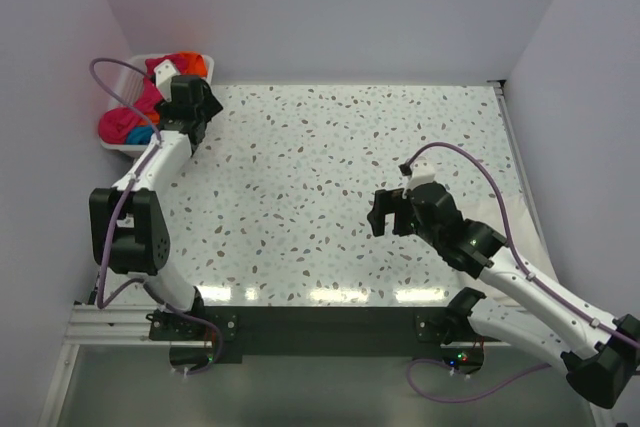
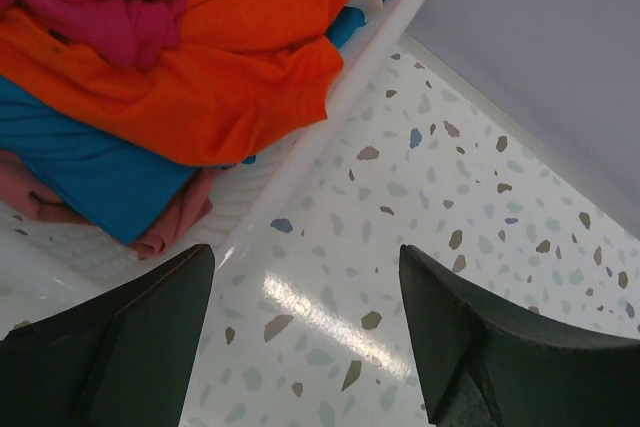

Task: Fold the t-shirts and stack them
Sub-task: Grab the tshirt from the pile

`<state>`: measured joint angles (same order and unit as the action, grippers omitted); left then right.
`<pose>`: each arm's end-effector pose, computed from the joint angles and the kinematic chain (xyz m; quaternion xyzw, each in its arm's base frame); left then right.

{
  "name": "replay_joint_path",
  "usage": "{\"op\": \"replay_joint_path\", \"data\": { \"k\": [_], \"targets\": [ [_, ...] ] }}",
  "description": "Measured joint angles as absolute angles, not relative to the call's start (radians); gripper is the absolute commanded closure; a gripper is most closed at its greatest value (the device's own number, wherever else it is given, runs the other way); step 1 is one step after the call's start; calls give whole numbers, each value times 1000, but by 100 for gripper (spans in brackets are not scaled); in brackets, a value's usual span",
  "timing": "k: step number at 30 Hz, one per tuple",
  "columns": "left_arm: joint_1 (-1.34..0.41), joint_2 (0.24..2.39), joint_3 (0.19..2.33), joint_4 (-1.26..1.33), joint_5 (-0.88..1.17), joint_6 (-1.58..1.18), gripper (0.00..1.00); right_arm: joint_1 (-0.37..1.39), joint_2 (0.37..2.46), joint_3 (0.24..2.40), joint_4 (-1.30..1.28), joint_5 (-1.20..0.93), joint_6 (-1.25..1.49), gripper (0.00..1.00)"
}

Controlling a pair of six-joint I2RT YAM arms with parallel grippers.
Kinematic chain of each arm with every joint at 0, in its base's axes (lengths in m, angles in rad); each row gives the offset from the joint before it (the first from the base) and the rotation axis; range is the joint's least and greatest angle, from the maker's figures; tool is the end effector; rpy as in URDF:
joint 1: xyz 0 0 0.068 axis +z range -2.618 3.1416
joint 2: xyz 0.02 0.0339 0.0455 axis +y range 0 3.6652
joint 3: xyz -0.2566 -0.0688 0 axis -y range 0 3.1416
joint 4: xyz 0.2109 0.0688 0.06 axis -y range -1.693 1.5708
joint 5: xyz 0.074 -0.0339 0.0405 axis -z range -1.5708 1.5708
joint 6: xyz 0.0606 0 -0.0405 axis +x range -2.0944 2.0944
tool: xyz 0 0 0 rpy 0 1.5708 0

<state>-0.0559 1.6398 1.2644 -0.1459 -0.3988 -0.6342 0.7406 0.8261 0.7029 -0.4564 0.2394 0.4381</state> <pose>0.3692 0.0029 0.2833 -0.3370 0.7848 -0.0048 0.5201 0.1381 0.1068 0.2630 -0.0755 0.8720 0.1751 0.4509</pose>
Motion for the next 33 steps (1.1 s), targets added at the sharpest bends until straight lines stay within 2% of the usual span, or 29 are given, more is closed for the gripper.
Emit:
{"op": "replay_joint_path", "data": {
  "k": [22,33],
  "targets": [
    [45,1978,1487,-132,-448,-492,21,741,830,703,-456,191,414,1],
    [84,2077,1541,-87,-446,-467,23,741,831,703,-455,190,410,1]
  ]
}}
